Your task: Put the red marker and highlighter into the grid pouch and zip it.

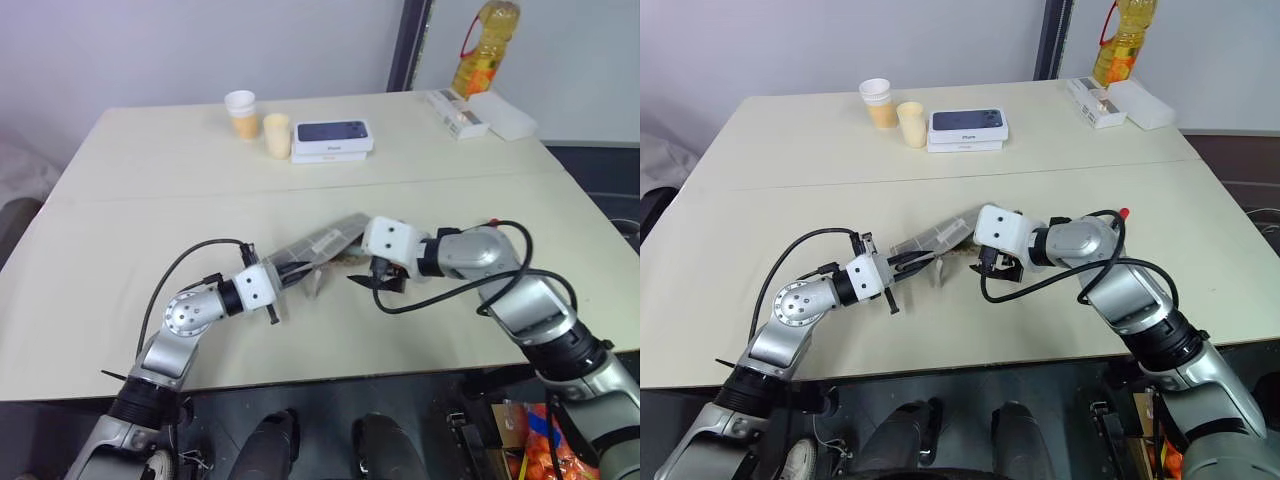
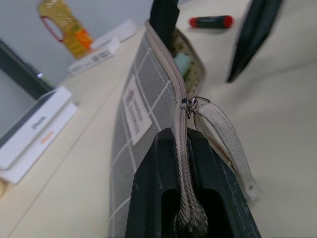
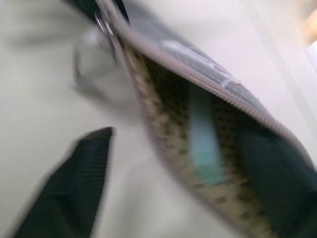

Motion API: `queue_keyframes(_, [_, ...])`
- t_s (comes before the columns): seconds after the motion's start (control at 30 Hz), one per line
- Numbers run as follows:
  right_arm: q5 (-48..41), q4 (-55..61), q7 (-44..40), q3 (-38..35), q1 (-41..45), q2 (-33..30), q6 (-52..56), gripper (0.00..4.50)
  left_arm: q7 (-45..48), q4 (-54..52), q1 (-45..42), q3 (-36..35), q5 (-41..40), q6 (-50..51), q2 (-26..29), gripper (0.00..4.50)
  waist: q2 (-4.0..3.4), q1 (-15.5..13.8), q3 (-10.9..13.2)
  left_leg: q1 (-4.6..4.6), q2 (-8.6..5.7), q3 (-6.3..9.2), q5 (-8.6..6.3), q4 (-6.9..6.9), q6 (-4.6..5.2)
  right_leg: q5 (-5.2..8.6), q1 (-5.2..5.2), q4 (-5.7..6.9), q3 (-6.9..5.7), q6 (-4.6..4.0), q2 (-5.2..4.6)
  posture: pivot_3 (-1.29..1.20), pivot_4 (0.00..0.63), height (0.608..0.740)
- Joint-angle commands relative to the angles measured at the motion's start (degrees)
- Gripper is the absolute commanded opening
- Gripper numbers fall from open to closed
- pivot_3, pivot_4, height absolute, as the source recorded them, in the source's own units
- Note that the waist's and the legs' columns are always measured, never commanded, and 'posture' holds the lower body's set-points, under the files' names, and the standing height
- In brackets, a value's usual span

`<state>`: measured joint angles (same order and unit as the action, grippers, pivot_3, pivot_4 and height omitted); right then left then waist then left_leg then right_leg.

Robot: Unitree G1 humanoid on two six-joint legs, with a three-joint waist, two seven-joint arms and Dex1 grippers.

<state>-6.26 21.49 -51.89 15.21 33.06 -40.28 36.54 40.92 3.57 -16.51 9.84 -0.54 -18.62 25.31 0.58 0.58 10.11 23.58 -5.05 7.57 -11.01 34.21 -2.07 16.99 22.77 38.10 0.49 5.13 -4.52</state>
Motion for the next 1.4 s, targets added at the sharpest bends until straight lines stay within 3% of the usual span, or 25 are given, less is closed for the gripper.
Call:
queue_keyframes(0.03, [-5.94,4.42,0.56,-8.62,-1.95,0.04,3.42,4.2,-3.21,-0.44,-0.69,-1.39,0.68,1.19,-1.13,0.0,0.0,-0.02,0.0,0.0,0.0,0.0,0.0,0.0,0.0,0.0,-0.01,0.0,0.0,0.0,0.0,0.0,0.15,0.74])
queue_keyframes(0.27, [-9.27,-6.63,14.99,-27.95,-5.71,3.35,16.61,4.36,-9.4,2.5,-2.36,-1.28,2.34,3.66,-5.28,0.0,0.02,-0.23,0.0,-0.04,-0.02,0.02,-0.01,0.1,0.02,-0.03,-0.11,0.0,-0.05,0.04,0.0,0.0,0.15,0.74])
queue_keyframes(0.37, [-5.46,-9.2,22.8,-29.84,-6.63,4.6,17.02,4.36,-10.65,3.64,-3.26,-1.06,2.57,4.16,-6.31,0.0,0.0,0.01,-0.01,-0.05,-0.01,0.02,0.0,0.09,0.02,-0.03,-0.09,0.03,-0.04,0.04,0.01,0.0,0.15,0.74])
queue_keyframes(0.57, [-3.02,-13.63,38.4,-35.85,-6.08,13.54,23.3,4.36,-11.26,5.6,-4.91,-0.25,2.82,3.81,-7.88,0.0,0.0,0.11,-0.01,-0.05,0.0,-0.03,0.0,0.04,0.01,-0.03,-0.05,0.07,0.0,0.04,0.02,0.0,0.15,0.74])
queue_keyframes(0.8, [-4.08,-16.7,44.68,-39.42,-5.96,18.91,26.64,4.36,-11.23,6.32,-5.48,-0.25,2.77,3.43,-7.96,0.0,-0.02,0.16,-0.02,-0.06,-0.02,-0.04,0.0,0.05,0.02,-0.03,-0.06,0.08,0.02,0.05,0.03,0.0,0.15,0.74])
queue_keyframes(0.93, [-5.27,-16.81,44.86,-39.42,-5.85,19.64,26.43,2.69,-11.36,6.08,-5.28,-0.33,2.75,3.57,-7.94,0.0,-0.02,0.23,-0.02,-0.08,-0.02,-0.05,0.01,0.05,0.02,-0.03,-0.08,0.08,0.02,0.05,0.04,0.0,0.15,0.74])
queue_keyframes(1.07, [-5.39,-17.05,44.69,-38.72,-5.42,19.12,25.8,0.48,-11.43,5.98,-5.14,-0.48,2.64,3.61,-7.84,0.0,-0.02,0.27,-0.02,-0.09,-0.01,-0.05,0.01,0.05,0.03,-0.03,-0.08,0.09,0.02,0.05,0.05,0.0,0.15,0.74])
queue_keyframes(1.13, [-4.81,-16.95,44.1,-37.12,-5.46,18.01,24.97,0.39,-11.47,6.11,-5.17,-0.6,2.65,3.55,-7.73,0.0,-0.02,0.27,-0.02,-0.09,-0.01,-0.05,0.01,0.05,0.03,-0.03,-0.08,0.09,0.02,0.05,0.05,0.0,0.15,0.74])
queue_keyframes(1.2, [-2.4,-14.83,40.17,-30.34,-6.73,13.2,20.97,0.39,-11.72,6.52,-5.34,-1.19,2.6,3.37,-7.34,0.0,-0.05,0.31,-0.01,-0.09,-0.02,-0.06,0.01,0.05,0.03,-0.03,-0.08,0.09,0.02,0.05,0.05,0.0,0.15,0.74])
queue_keyframes(1.3, [0.8,-9.71,29.96,-19.1,-8.75,3.89,10.31,0.39,-12.16,7.35,-6.0,-2.69,1.91,3.34,-6.66,0.0,-0.07,0.34,0.0,-0.09,-0.02,-0.12,0.0,0.04,0.04,-0.03,-0.06,0.09,-0.01,0.06,0.07,0.0,0.15,0.74])
queue_keyframes(1.4, [0.71,-5.0,20.96,-13.78,-10.32,-2.27,1.89,0.39,-11.8,8.35,-6.7,-3.65,1.08,2.98,-5.99,0.0,-0.05,0.59,-0.01,-0.09,0.02,-0.12,0.0,0.04,0.05,-0.01,-0.07,0.08,-0.03,0.09,0.09,0.0,0.15,0.74])
